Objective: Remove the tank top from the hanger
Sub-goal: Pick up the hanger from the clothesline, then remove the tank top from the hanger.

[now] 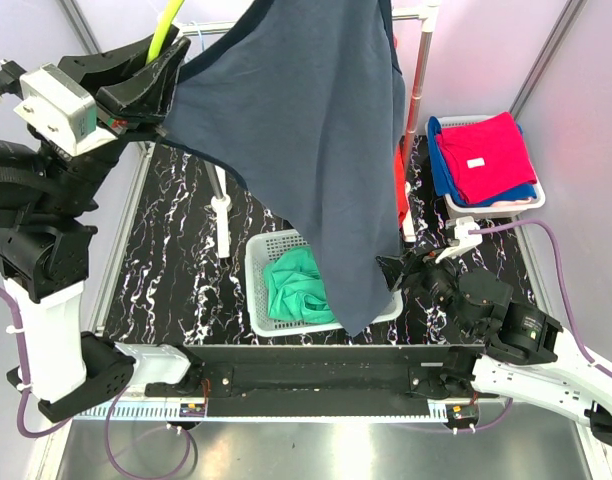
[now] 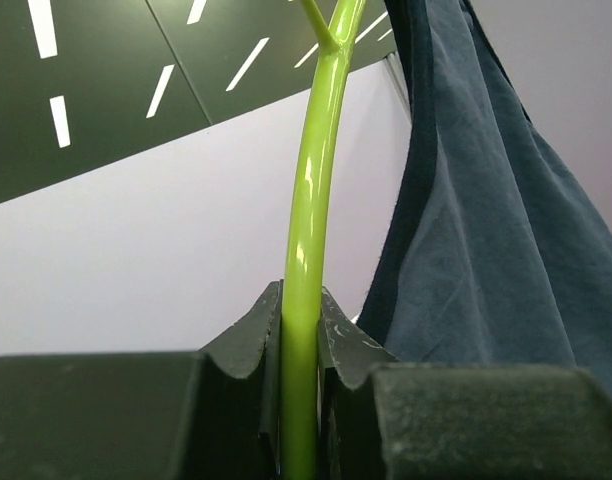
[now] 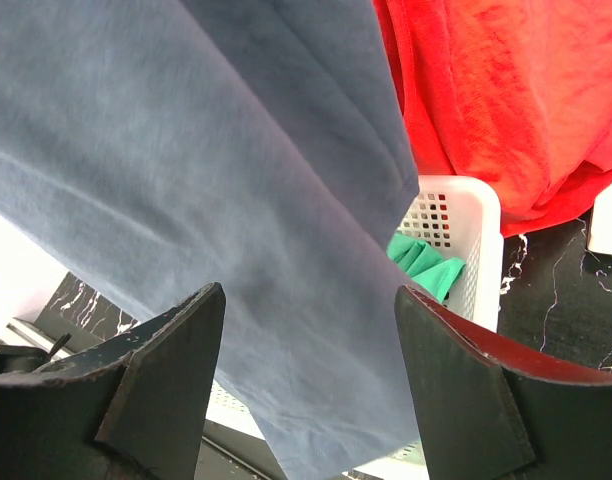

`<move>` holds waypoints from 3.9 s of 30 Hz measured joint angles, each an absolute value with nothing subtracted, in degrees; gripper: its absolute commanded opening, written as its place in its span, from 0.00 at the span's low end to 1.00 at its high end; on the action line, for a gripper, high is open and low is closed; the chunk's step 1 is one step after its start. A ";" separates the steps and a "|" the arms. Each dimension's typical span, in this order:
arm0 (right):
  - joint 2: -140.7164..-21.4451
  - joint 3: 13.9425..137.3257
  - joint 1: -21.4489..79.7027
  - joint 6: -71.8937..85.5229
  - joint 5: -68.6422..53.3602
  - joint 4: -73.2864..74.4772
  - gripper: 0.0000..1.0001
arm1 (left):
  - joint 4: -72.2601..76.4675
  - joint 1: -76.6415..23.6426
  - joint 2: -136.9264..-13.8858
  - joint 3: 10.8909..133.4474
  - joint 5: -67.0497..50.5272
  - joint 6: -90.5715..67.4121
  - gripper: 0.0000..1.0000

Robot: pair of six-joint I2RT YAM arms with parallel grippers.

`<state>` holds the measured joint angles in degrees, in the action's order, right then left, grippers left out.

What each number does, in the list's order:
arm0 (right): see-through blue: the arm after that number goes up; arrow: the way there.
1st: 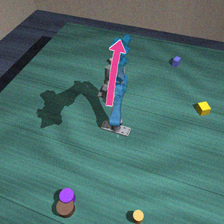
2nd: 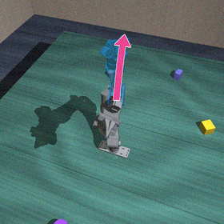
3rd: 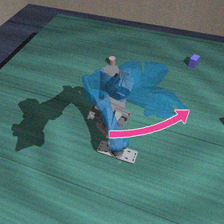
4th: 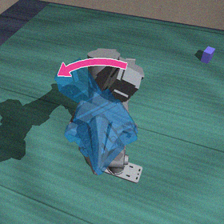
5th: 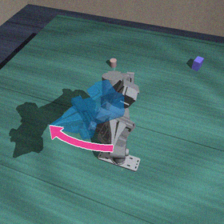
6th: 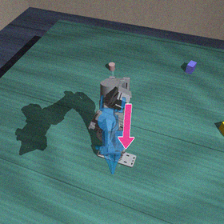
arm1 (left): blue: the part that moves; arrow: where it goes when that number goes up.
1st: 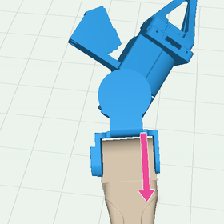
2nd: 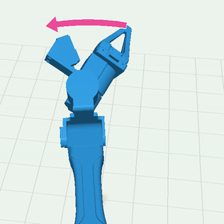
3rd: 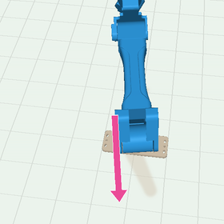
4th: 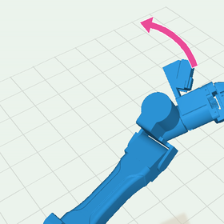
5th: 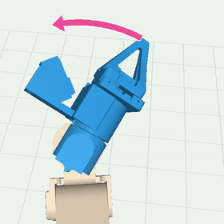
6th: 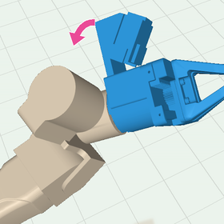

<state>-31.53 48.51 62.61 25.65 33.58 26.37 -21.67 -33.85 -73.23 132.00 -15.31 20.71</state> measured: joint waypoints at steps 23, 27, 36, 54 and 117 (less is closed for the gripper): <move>-31.51 48.36 62.61 25.71 33.61 26.33 0.79 | -14.85 -33.85 -71.29 126.52 -8.56 27.14 0.00; -31.31 47.79 62.61 25.74 33.61 26.35 0.79 | -17.30 -33.85 -66.50 119.33 -11.27 26.28 0.00; -31.09 47.77 62.61 25.19 33.61 26.37 0.79 | -24.99 -33.85 -53.04 96.55 -16.05 24.99 0.00; -35.33 53.08 62.61 19.03 30.55 21.06 0.80 | -32.75 -33.85 -45.84 74.39 -18.79 23.03 0.00; -25.06 50.94 63.61 12.93 51.77 16.43 0.00 | -35.51 -34.50 -45.04 74.41 -26.89 24.56 0.00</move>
